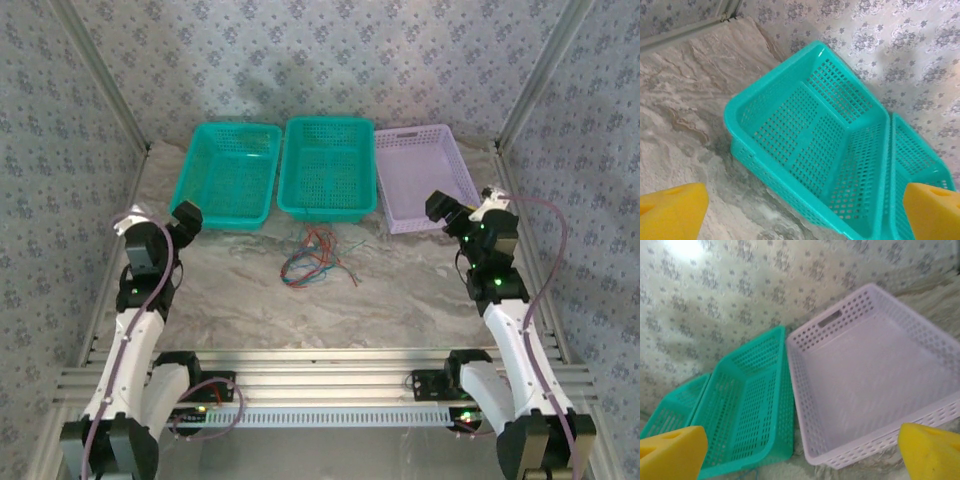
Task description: Untangle the cables
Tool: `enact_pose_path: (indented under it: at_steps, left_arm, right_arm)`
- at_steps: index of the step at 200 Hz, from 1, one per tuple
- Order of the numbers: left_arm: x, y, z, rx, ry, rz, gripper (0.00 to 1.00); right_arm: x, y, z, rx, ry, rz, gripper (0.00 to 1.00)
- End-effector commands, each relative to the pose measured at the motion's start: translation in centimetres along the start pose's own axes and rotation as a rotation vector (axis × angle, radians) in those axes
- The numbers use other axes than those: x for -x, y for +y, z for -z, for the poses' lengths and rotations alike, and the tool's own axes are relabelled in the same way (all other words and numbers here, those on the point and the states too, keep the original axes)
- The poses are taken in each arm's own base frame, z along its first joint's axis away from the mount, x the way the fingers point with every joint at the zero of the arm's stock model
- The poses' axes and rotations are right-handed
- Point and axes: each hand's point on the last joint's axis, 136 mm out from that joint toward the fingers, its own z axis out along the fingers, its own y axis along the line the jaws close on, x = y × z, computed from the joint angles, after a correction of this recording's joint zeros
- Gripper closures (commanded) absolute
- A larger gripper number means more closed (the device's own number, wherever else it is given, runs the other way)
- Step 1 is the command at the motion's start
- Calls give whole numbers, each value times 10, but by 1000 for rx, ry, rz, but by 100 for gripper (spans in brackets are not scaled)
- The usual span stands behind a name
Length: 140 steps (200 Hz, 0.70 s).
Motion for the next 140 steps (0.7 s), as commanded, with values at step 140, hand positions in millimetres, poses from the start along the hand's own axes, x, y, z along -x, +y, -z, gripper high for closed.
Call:
enact_pose_path:
  at_steps: [140]
  left_arm:
    - [-93, -29, 46, 67, 471, -358, 0]
  right_arm:
    - [-148, 110, -15, 266, 522, 399, 0]
